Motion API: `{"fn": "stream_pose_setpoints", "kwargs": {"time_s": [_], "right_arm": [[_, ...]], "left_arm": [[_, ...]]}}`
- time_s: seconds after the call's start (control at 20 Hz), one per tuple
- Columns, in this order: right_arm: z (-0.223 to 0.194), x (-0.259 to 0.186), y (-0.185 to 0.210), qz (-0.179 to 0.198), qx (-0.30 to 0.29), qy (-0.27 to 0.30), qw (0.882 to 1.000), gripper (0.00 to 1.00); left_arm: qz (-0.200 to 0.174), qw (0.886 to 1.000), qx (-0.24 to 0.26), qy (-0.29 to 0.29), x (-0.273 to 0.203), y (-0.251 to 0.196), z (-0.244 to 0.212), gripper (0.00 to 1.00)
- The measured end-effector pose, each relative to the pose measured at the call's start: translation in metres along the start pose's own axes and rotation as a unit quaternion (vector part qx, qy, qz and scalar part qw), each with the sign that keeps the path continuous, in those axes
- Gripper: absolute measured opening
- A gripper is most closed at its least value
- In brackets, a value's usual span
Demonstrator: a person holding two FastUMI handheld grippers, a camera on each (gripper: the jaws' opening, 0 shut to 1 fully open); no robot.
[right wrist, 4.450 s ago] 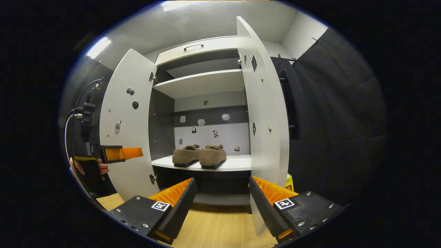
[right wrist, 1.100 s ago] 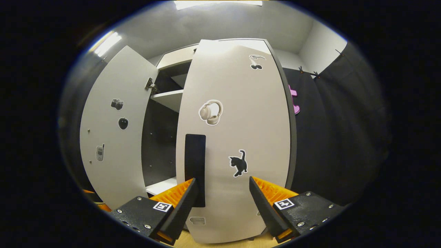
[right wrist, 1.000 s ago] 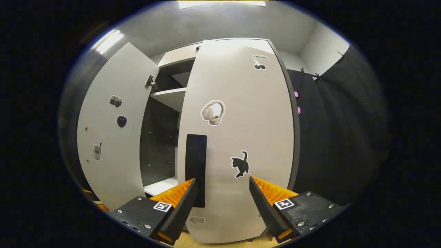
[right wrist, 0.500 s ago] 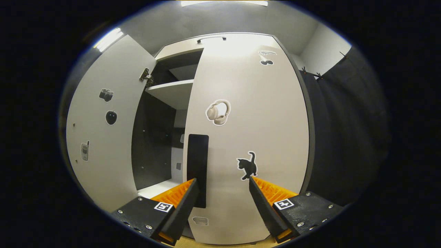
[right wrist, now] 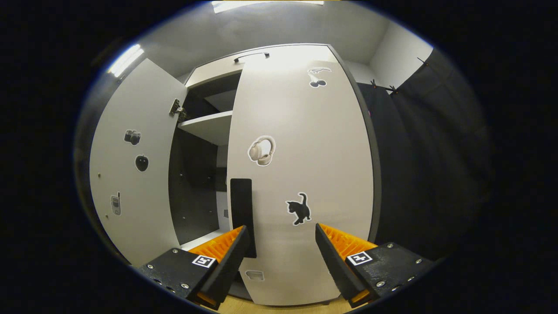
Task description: Grab one shoe with the right hand and put it into the shoe cabinet, grab the other shoe with the left hand and put it into the shoe cabinet; then close the right door with the right hand and the left door with the left hand.
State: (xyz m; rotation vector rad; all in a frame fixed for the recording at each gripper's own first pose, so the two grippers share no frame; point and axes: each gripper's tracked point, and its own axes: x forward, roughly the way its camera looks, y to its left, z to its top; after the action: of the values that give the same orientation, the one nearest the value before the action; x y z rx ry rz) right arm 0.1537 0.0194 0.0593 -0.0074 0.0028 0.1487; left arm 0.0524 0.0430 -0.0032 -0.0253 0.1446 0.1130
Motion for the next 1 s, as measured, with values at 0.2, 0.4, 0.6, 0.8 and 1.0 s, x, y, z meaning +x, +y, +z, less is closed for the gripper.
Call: {"fn": "stream_pose_setpoints", "kwargs": {"time_s": [0.2, 0.4, 0.6, 0.8, 1.0], "right_arm": [[-0.003, -0.045, -0.014, -0.016, -0.011, -0.006, 1.000, 0.94], [-0.016, -0.081, -0.030, -0.044, -0.045, -0.008, 0.998, 0.94], [-0.029, -0.106, -0.038, -0.065, -0.084, -0.004, 0.994, 0.94], [-0.044, -0.120, -0.032, -0.061, -0.061, 0.013, 0.996, 0.94], [-0.055, -0.121, -0.034, -0.062, -0.026, 0.027, 0.997, 0.94]], "left_arm": [[0.034, 0.999, -0.030, 0.003, -0.004, 0.028, 0.005, 0.94], [0.085, 0.995, -0.046, -0.015, -0.009, 0.078, 0.030, 0.97], [0.145, 0.988, -0.039, -0.040, -0.006, 0.146, 0.069, 0.94], [0.167, 0.984, -0.022, -0.053, 0.024, 0.187, 0.103, 0.94], [0.151, 0.987, -0.002, -0.053, 0.056, 0.190, 0.122, 0.94]]}}
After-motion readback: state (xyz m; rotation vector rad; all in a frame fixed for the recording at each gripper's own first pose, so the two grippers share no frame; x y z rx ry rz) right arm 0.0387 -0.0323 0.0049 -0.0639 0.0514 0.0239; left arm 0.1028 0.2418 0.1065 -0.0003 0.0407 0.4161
